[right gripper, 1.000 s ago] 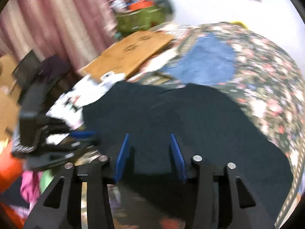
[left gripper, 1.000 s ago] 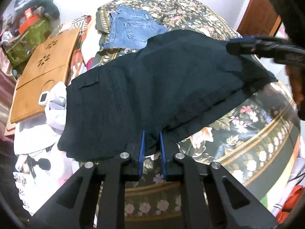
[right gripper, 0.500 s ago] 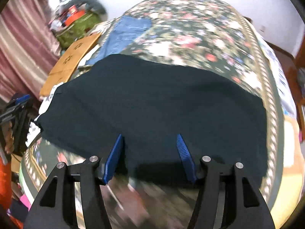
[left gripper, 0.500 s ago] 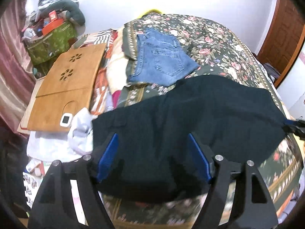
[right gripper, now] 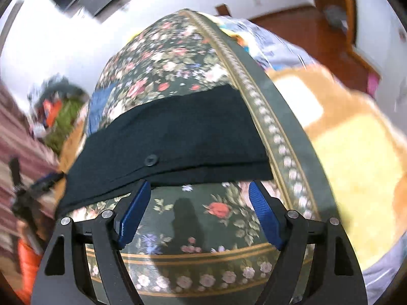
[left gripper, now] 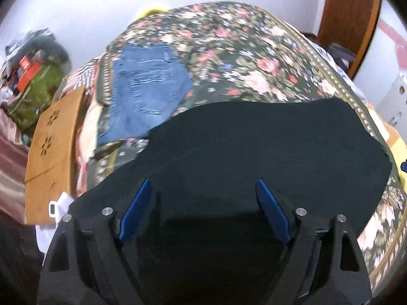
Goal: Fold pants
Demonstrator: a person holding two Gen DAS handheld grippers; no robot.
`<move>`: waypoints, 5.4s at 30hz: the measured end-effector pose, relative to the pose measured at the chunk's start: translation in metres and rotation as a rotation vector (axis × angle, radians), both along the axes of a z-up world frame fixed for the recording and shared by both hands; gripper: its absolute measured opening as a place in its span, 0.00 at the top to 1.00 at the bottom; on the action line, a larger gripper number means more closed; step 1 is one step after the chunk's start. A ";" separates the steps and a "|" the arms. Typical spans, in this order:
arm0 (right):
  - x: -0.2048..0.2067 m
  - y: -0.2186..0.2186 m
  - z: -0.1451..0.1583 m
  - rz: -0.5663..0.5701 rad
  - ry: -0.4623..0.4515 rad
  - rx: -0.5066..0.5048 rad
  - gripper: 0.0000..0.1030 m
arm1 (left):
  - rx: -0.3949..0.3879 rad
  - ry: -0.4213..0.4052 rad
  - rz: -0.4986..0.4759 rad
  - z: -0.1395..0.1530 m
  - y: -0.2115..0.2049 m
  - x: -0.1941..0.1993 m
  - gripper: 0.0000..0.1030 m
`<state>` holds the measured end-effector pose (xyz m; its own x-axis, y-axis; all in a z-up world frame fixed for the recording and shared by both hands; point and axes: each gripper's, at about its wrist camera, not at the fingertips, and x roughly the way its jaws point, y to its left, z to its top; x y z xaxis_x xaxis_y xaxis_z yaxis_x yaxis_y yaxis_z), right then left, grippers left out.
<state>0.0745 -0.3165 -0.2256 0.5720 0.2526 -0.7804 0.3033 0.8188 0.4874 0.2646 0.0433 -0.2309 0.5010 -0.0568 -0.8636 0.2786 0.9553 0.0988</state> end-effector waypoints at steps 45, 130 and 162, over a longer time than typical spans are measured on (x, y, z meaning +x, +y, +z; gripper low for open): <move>0.068 -0.064 0.042 0.003 -0.228 -0.057 0.95 | 0.040 -0.060 -0.076 0.020 -0.095 0.013 0.11; 0.115 0.092 -0.001 0.636 -0.044 -0.284 0.45 | 0.062 -0.071 0.090 0.013 -0.006 -0.033 0.06; 0.141 0.247 0.012 0.842 -0.141 -0.417 0.40 | -0.323 0.084 0.584 -0.011 0.213 -0.125 0.06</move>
